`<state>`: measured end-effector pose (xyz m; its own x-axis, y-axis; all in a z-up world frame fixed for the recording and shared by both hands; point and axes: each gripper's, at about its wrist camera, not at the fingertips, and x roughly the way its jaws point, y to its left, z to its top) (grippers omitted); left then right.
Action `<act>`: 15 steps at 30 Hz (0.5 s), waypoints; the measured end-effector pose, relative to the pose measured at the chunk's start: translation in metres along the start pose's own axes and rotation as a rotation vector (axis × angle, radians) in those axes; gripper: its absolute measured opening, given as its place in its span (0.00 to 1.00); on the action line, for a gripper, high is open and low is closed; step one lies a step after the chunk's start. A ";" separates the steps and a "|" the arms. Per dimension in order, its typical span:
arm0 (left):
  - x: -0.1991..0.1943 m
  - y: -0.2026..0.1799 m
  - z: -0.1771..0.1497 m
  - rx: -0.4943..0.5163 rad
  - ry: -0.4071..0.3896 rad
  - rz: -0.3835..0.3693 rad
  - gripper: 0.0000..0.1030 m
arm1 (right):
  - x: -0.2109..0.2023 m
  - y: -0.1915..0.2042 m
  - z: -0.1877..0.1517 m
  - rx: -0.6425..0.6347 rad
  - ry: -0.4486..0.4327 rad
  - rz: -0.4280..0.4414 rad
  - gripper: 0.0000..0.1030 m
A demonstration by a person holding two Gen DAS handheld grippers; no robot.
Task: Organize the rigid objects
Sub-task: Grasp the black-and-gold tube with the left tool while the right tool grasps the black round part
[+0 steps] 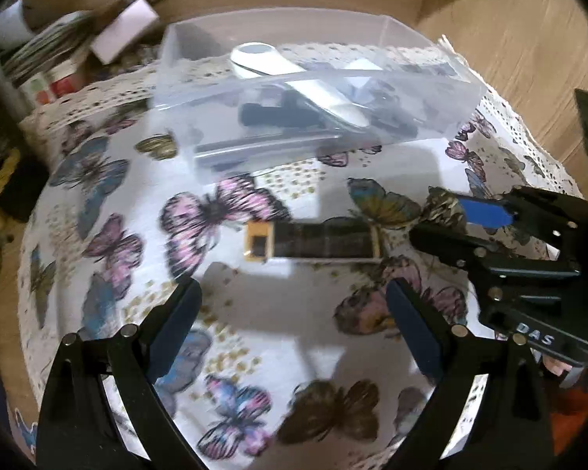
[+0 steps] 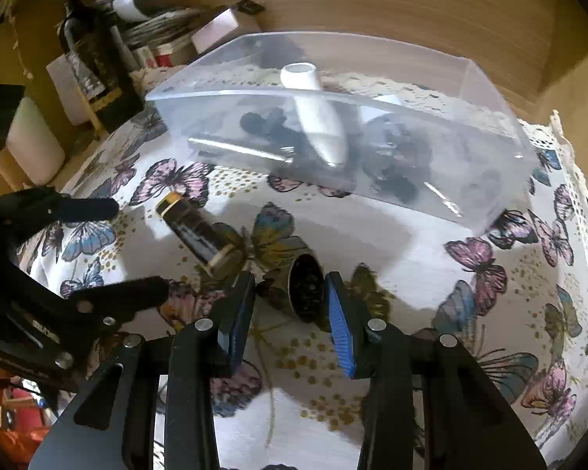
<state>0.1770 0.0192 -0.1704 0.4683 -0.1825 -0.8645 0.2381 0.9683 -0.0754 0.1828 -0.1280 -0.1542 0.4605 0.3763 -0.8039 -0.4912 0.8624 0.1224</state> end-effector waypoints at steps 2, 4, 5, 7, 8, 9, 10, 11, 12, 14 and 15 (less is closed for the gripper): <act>0.008 -0.005 0.005 0.010 0.018 -0.002 0.93 | -0.004 -0.007 -0.001 0.011 -0.013 -0.011 0.33; 0.012 -0.008 0.009 0.018 0.013 0.016 0.93 | -0.008 -0.012 -0.001 0.020 -0.023 -0.021 0.33; 0.013 -0.010 0.011 0.023 0.000 0.017 0.93 | -0.010 -0.015 -0.002 0.023 -0.028 -0.030 0.33; 0.012 -0.010 0.014 0.022 -0.011 0.005 0.78 | -0.012 -0.019 -0.003 0.030 -0.033 -0.037 0.33; 0.011 -0.009 0.014 0.023 -0.015 0.012 0.78 | -0.013 -0.021 -0.003 0.036 -0.035 -0.040 0.33; 0.011 -0.008 0.014 0.020 -0.018 0.007 0.78 | -0.014 -0.024 -0.003 0.040 -0.037 -0.042 0.33; 0.010 -0.006 0.014 0.012 -0.022 0.001 0.78 | -0.015 -0.026 -0.003 0.044 -0.038 -0.042 0.33; 0.010 -0.005 0.014 0.007 -0.024 -0.001 0.78 | -0.015 -0.028 -0.003 0.048 -0.039 -0.041 0.33; 0.008 -0.004 0.013 0.001 -0.026 -0.003 0.78 | -0.016 -0.028 -0.003 0.050 -0.042 -0.040 0.33; 0.005 -0.001 0.013 -0.012 -0.031 0.000 0.78 | -0.018 -0.029 -0.002 0.052 -0.049 -0.039 0.33; 0.003 0.001 0.012 -0.017 -0.033 -0.001 0.78 | -0.019 -0.029 -0.001 0.052 -0.054 -0.037 0.33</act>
<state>0.1886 0.0171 -0.1669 0.4959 -0.1886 -0.8477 0.2239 0.9709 -0.0850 0.1875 -0.1602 -0.1433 0.5174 0.3602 -0.7762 -0.4342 0.8922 0.1246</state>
